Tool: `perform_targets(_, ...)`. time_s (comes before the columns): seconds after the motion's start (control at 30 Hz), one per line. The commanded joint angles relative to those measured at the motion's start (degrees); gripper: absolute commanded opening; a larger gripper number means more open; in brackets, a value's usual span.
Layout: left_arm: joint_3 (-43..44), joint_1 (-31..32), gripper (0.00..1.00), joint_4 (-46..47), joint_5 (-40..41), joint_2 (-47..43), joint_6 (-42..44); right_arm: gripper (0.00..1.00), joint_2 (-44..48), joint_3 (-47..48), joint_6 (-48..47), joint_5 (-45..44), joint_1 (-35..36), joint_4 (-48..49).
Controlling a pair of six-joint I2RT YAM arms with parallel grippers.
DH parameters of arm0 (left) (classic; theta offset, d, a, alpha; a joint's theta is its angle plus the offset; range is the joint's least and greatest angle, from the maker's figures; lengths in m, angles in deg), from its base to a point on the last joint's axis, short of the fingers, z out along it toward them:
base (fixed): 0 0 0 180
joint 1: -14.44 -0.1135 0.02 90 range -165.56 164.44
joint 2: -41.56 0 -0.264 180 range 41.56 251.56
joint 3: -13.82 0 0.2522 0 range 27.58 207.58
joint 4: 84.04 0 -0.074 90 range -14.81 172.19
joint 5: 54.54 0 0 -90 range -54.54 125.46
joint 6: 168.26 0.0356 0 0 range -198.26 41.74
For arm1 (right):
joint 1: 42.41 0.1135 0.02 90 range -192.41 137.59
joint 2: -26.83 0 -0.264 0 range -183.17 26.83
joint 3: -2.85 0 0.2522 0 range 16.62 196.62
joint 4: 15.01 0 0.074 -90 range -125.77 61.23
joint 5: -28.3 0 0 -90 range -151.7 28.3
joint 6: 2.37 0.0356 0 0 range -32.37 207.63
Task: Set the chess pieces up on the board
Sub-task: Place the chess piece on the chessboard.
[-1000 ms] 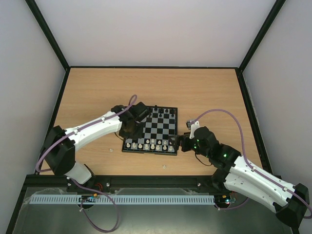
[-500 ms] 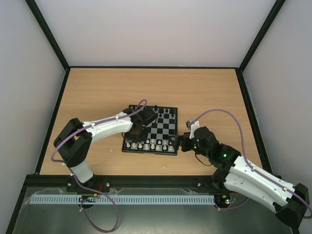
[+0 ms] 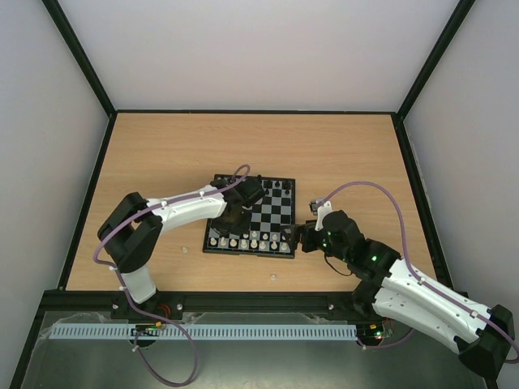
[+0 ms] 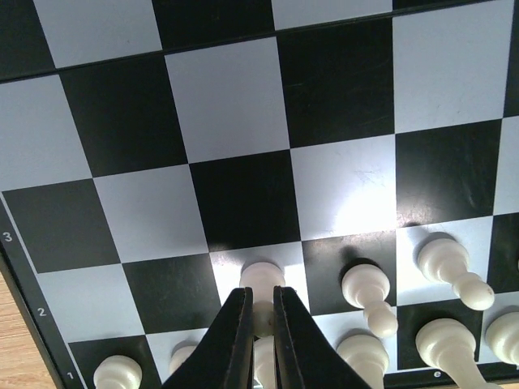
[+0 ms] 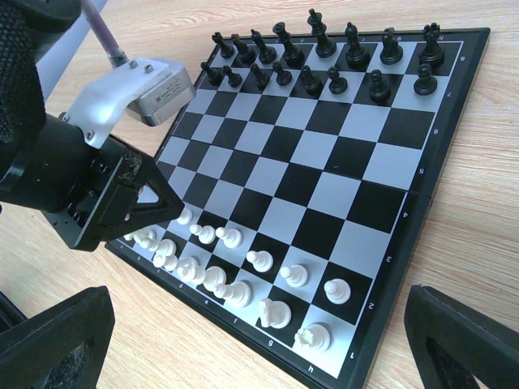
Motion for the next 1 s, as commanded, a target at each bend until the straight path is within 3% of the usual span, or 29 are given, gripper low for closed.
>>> perform_targets(0.0,1.48,0.39,0.04,-0.52,0.09,0.99,0.72,0.99,0.23,-0.64,0.08,0.00,0.01,-0.04)
perform_targets(0.37,1.84,0.34,0.21,-1.00,-0.15,0.97,0.64,0.99,0.23,-0.78,0.04,0.26,0.02,0.01)
perform_targets(0.63,4.36,0.93,0.36,-4.93,4.04,-5.02,-0.80,0.99,0.09,-0.72,0.07,0.53,0.01,0.09)
perform_targets(0.77,4.06,0.85,0.50,-6.81,5.74,-9.96,-2.18,0.98,0.05,-0.78,0.08,0.49,0.03,0.14)
perform_targets(0.9,0.84,0.51,0.70,-7.58,6.20,-17.94,-4.13,0.99,0.05,-0.66,0.10,0.46,0.03,0.05)
perform_targets(0.93,-0.05,-0.02,0.76,-8.08,6.51,-19.61,-4.76,0.99,0.08,-0.69,0.08,0.52,-0.02,0.05)
perform_targets(0.97,-0.94,-0.52,0.88,-8.94,6.87,-21.26,-5.50,0.99,0.05,-0.70,0.08,0.53,0.00,0.05)
